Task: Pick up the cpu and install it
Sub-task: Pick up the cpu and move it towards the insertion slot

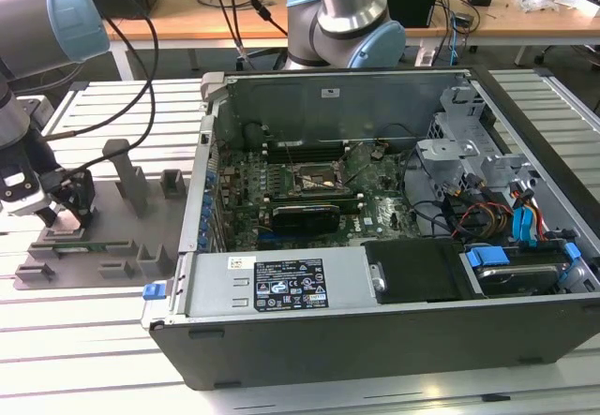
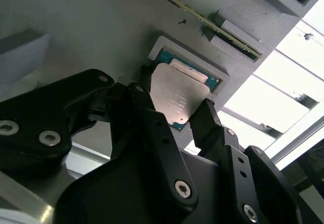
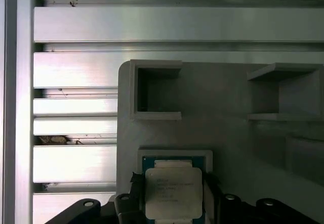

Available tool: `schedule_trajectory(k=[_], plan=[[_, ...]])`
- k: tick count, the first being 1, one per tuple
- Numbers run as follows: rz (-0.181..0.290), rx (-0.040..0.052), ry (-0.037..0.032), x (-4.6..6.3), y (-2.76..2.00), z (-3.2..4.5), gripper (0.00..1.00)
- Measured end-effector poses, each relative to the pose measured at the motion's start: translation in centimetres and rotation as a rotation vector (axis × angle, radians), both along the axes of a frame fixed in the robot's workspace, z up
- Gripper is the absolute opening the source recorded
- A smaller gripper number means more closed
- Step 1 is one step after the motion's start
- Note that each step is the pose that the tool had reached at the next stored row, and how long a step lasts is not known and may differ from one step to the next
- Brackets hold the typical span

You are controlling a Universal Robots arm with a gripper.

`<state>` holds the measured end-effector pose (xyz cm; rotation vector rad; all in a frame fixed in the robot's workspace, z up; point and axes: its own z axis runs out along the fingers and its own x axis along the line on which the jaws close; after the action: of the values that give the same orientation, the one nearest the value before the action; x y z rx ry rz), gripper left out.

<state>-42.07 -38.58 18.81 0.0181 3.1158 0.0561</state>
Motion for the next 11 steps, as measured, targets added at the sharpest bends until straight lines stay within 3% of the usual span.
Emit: schedule_trajectory(k=[3,11], plan=[[0.000,-0.0001,0.0002,0.0,0.00,0.38,0.55],[0.000,-0.0001,0.0001,0.0,0.00,2.67,0.55]])
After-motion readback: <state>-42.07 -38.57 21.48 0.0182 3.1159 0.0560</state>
